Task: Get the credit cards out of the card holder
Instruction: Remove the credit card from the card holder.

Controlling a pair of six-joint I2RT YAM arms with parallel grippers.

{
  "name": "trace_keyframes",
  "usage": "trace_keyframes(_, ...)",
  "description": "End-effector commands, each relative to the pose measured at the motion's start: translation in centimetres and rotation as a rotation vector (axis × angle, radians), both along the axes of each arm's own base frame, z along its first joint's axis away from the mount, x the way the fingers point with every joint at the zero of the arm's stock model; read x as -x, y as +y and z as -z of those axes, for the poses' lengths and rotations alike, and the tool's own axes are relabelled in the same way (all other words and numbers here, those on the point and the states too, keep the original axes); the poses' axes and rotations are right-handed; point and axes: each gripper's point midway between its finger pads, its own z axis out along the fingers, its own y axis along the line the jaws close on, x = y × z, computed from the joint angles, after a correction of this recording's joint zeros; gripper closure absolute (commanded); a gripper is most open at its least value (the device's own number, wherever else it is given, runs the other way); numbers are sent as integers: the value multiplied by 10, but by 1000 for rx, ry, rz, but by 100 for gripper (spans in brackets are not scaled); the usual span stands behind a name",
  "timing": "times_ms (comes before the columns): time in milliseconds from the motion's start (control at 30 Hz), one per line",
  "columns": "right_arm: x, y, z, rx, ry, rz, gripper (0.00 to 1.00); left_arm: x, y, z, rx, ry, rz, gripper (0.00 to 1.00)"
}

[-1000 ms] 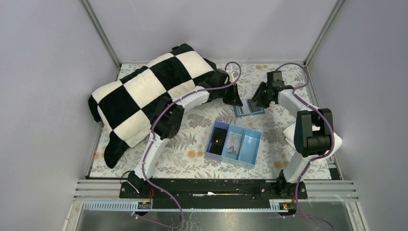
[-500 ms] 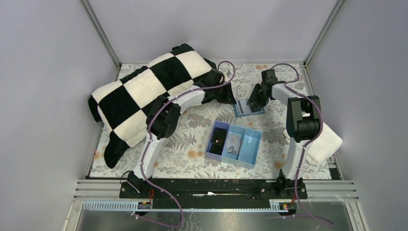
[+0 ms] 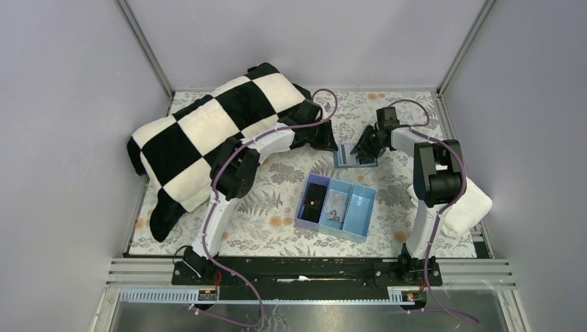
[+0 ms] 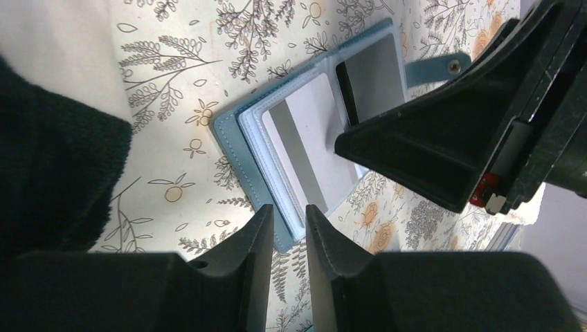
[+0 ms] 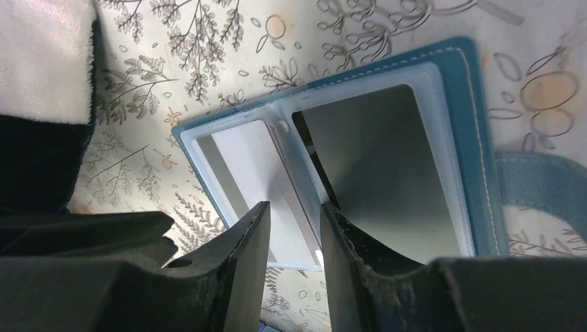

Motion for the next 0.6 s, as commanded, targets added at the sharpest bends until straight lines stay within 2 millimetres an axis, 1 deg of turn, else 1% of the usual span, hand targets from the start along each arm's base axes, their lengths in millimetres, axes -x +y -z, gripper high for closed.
trace_keyframes(0, 23, 22, 3, -69, 53, -4, 60, -14, 9, -42, 29, -96, -16, 72)
trace_keyframes(100, 26, 40, 1, -106, 50, -34, 60, -17, 14, -47, 26, -105, -25, 72)
trace_keyframes(200, 26, 73, -8, -180, 33, -86, 59, -21, 20, -53, 29, -114, -34, 71)
trace_keyframes(233, 25, 82, -11, -196, 30, -98, 60, -22, 21, -55, 29, -121, -34, 70)
trace_keyframes(300, 19, 88, -21, -203, 2, -107, 59, -23, 24, -60, 26, -132, -34, 67)
trace_keyframes(333, 16, 88, -30, -201, -20, -108, 59, -23, 24, -61, 26, -137, -30, 65)
trace_keyframes(400, 7, 76, -43, -145, -67, -94, 59, -21, 23, -64, 34, -141, -13, 64)
trace_keyframes(500, 0, 45, -57, -57, -105, -32, 58, -16, 16, -67, 63, -134, 26, 62)
trace_keyframes(533, 0, 36, -59, -52, -111, -10, 58, -12, 13, -68, 77, -127, 46, 61)
trace_keyframes(567, 2, 25, -57, -44, -108, 14, 58, -9, 8, -68, 90, -121, 70, 59)
